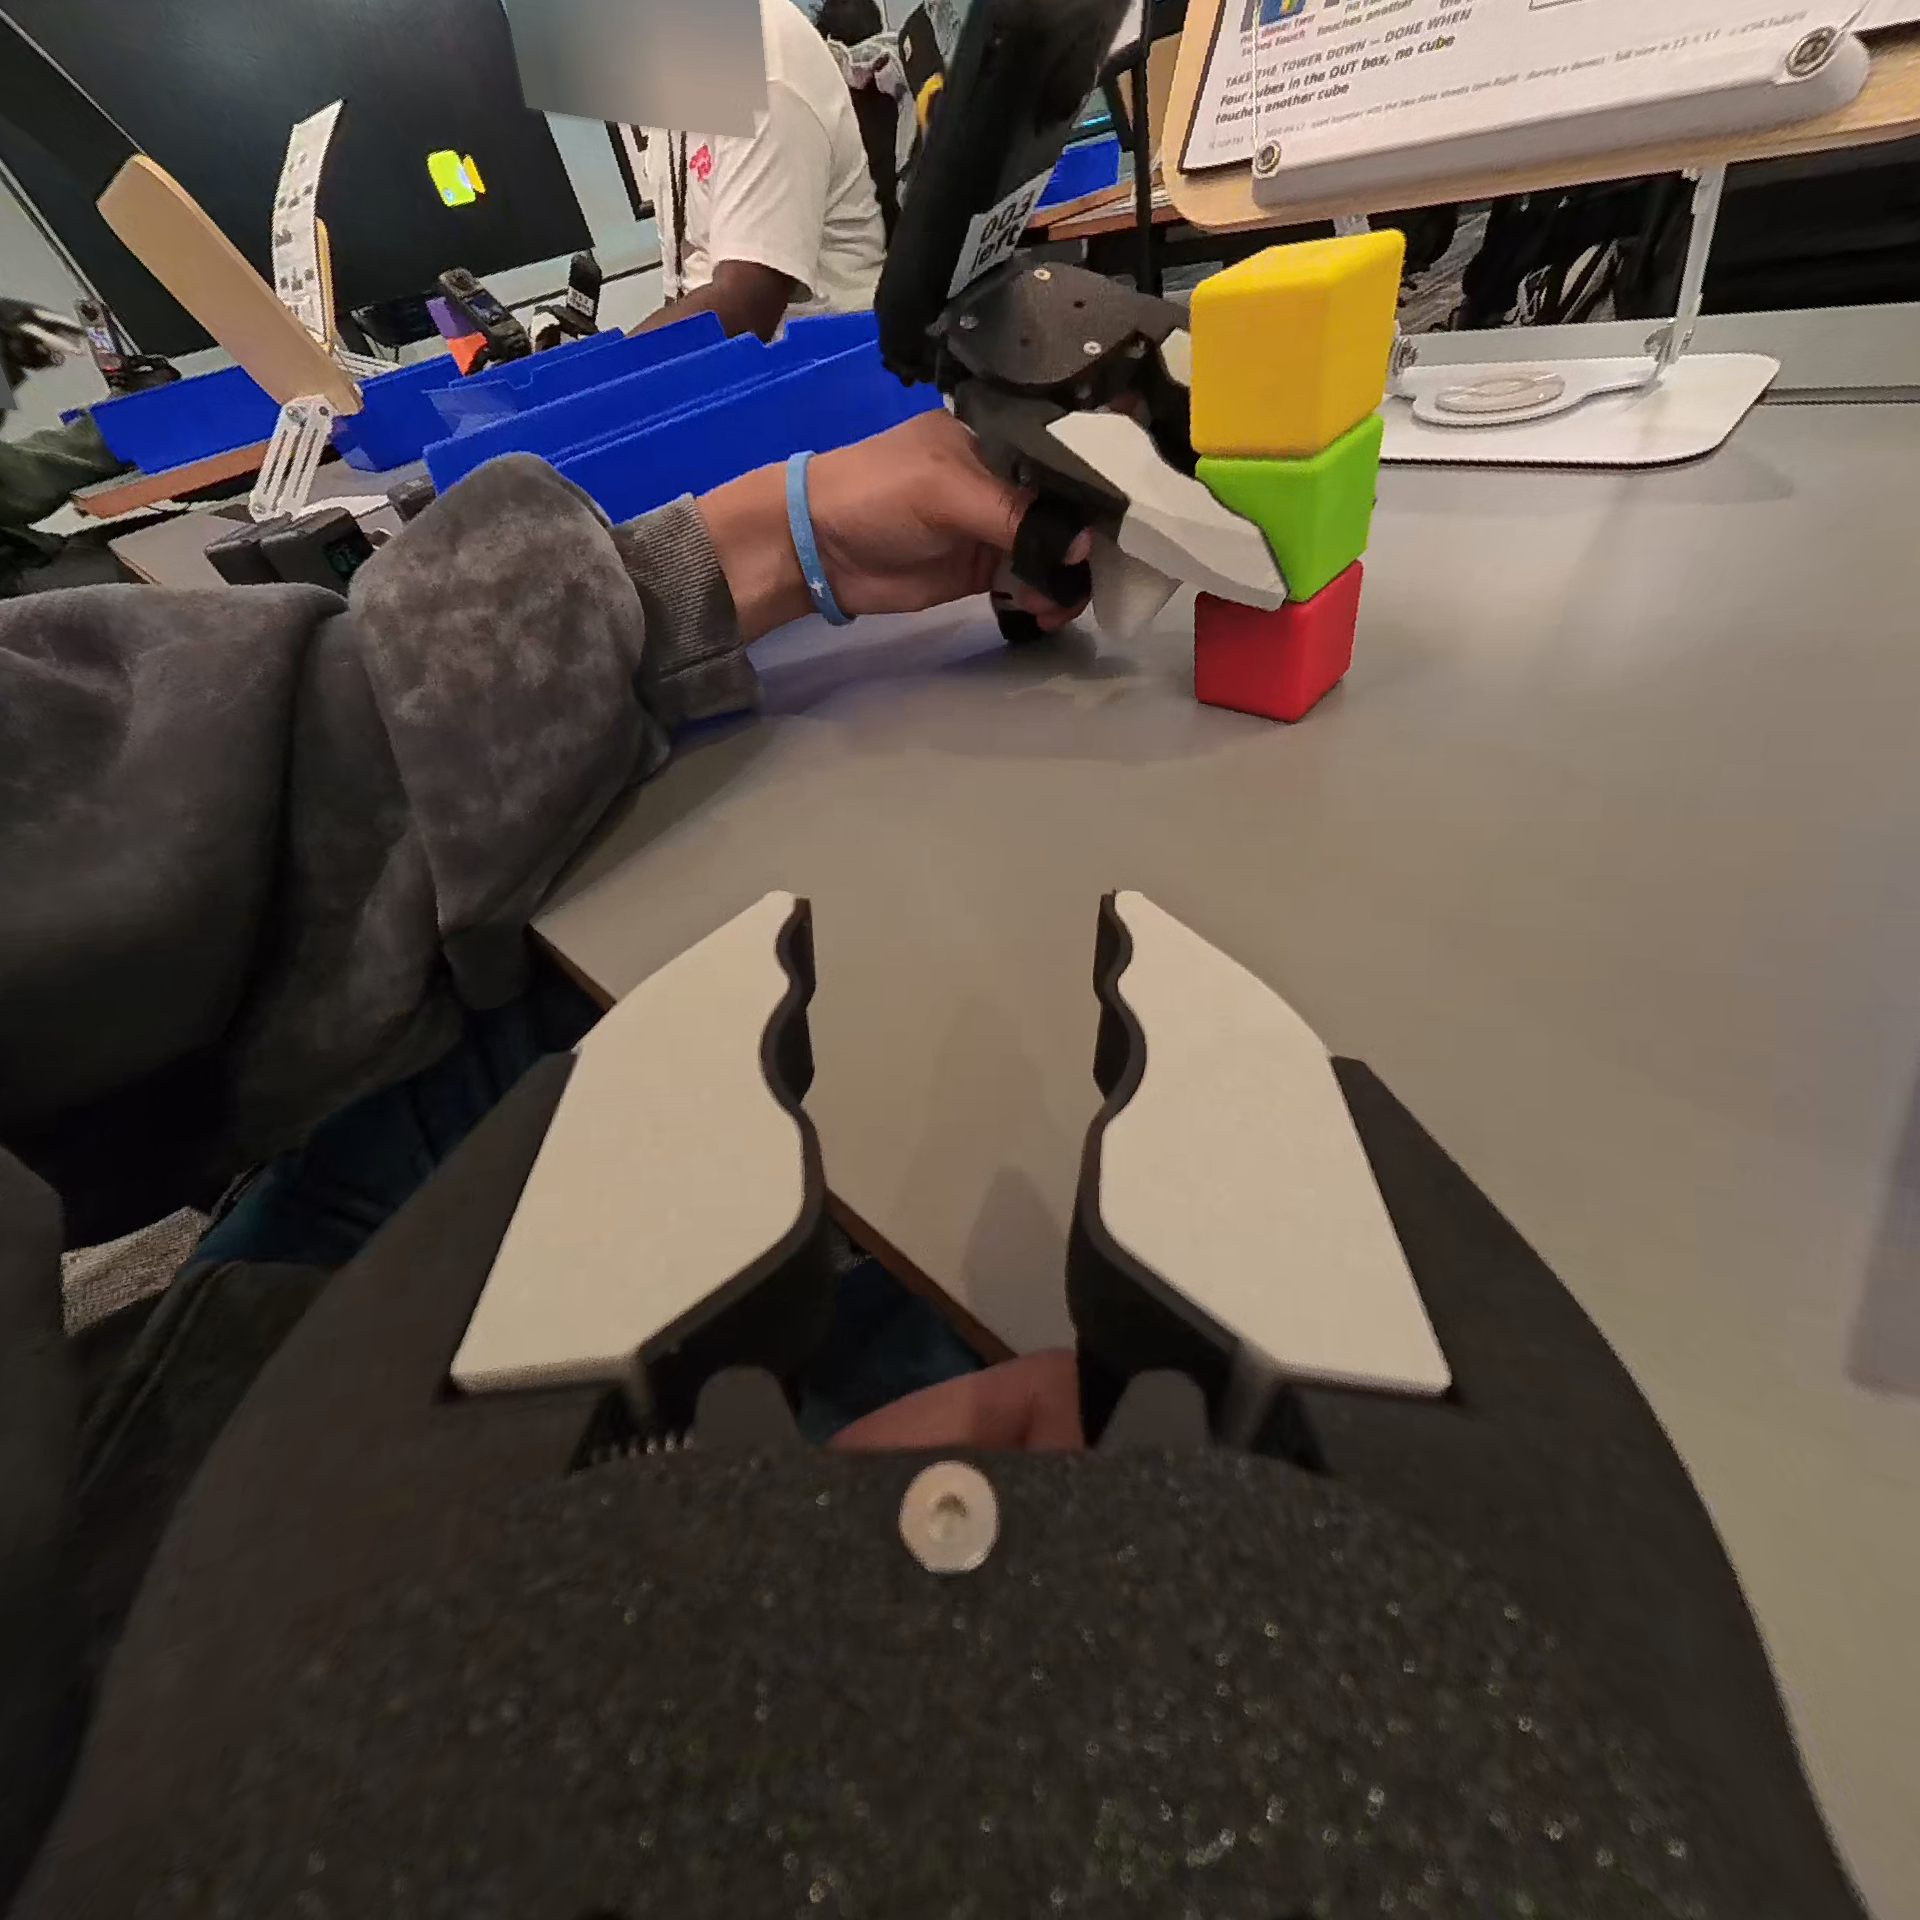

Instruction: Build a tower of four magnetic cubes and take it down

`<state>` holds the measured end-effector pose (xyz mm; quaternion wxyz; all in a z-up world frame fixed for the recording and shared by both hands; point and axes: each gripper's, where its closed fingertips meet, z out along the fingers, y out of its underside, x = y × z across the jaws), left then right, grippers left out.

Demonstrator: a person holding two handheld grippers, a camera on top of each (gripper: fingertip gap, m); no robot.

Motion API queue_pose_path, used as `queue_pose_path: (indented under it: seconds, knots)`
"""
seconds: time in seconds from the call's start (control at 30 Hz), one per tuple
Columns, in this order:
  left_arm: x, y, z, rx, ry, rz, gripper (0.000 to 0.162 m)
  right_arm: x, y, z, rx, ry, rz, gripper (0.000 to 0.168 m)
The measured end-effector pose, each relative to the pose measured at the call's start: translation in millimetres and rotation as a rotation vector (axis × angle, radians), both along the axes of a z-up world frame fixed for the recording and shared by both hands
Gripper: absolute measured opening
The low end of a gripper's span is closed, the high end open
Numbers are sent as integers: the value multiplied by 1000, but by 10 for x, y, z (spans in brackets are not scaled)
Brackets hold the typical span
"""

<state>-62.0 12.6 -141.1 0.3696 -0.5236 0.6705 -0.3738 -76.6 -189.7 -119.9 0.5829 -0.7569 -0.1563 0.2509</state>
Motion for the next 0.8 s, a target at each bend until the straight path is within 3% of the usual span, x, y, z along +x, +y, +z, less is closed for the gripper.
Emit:
queue_pose_path:
  seconds: [0.17, 0.33, 0.47, 0.6, 0.8]
  knots:
    - [-29, -108, -5, -19, 9, -79, 57, -7, 310, 196, 29, 2, 28, 51]
    - [-57, -200, -5, -23, 10, -132, 57, 52, 993, 436, 75, -72, 75, 59]
    - [-61, -224, -5, -24, 10, -144, 57, -78, 1565, 321, 41, -160, 144, 75]
    - [-64, -235, -6, -22, 10, -151, 57, -179, 1931, 183, 36, -223, 145, 78]
    - [-66, -238, -6, -32, 12, -154, 57, -276, 2043, 283, 99, -142, 171, 60]
